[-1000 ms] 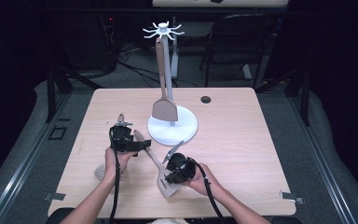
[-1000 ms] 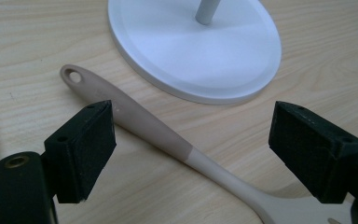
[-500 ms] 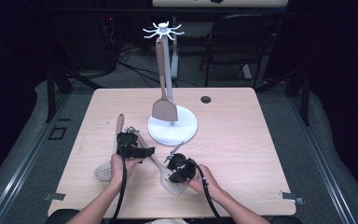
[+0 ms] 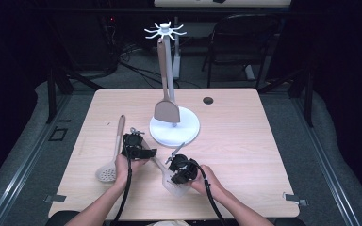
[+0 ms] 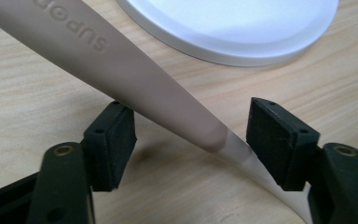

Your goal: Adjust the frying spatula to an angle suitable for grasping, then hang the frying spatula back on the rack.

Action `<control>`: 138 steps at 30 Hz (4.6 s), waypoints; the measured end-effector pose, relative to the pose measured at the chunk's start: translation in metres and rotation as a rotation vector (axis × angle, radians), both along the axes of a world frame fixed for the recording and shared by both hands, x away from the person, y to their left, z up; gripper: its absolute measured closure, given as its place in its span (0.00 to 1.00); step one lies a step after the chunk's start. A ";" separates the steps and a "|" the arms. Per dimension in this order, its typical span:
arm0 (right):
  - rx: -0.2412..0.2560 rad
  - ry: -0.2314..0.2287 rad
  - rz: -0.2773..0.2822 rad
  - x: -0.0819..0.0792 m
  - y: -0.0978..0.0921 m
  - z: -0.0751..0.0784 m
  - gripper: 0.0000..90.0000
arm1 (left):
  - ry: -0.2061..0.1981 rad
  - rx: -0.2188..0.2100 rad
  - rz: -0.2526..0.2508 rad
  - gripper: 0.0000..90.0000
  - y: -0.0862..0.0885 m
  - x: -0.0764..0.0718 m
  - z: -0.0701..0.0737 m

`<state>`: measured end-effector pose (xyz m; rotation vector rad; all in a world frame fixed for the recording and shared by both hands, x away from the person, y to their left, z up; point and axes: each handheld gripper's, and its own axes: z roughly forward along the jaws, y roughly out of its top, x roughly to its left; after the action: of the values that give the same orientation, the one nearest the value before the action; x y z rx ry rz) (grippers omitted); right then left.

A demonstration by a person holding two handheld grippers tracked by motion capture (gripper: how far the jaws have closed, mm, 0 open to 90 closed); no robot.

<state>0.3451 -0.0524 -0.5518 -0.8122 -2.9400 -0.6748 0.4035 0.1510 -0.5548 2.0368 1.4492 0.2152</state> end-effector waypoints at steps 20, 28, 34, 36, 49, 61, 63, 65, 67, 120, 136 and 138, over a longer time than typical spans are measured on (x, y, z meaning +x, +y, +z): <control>0.063 0.045 0.027 0.008 -0.002 0.003 0.81 | -0.028 -0.130 -0.010 0.58 0.006 0.000 0.008; 0.136 -0.074 -0.052 0.011 0.000 0.013 0.69 | -0.094 -0.161 -0.033 0.63 0.005 -0.008 0.018; 0.200 -0.114 -0.097 0.017 0.001 0.015 0.67 | -0.112 -0.160 -0.051 0.64 0.002 -0.009 0.022; 0.192 -0.122 -0.090 0.018 0.006 0.015 0.67 | -0.118 -0.159 -0.052 0.64 0.001 -0.010 0.023; 0.243 -0.090 -0.143 0.026 0.006 0.007 0.79 | -0.186 -0.176 -0.113 0.66 -0.006 -0.020 0.034; 0.287 -0.105 -0.219 0.021 0.001 0.013 0.82 | -0.219 -0.253 -0.163 0.66 -0.014 -0.028 0.031; 0.292 -0.105 -0.227 0.020 0.002 0.015 0.82 | -0.238 -0.266 -0.162 0.66 -0.015 -0.031 0.030; 0.283 -0.116 -0.215 0.020 0.001 0.017 0.83 | -0.250 -0.263 -0.165 0.67 -0.017 -0.033 0.030; 0.277 -0.122 -0.205 0.020 0.000 0.019 0.83 | -0.245 -0.261 -0.173 0.70 -0.019 -0.033 0.029; 0.084 -0.144 -0.350 0.008 -0.150 0.030 0.03 | -0.263 -0.389 -0.297 0.84 -0.020 -0.030 0.061; 0.088 -0.128 -0.322 0.015 -0.147 0.028 0.03 | -0.308 -0.385 -0.356 0.86 -0.021 -0.029 0.084; 0.091 -0.128 -0.321 0.014 -0.147 0.027 0.03 | -0.306 -0.375 -0.369 0.86 -0.021 -0.027 0.086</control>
<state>0.3592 -0.1994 -0.5245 -1.2927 -2.8873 -0.9009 0.3761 0.1296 -0.4684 1.8234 0.8367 0.0860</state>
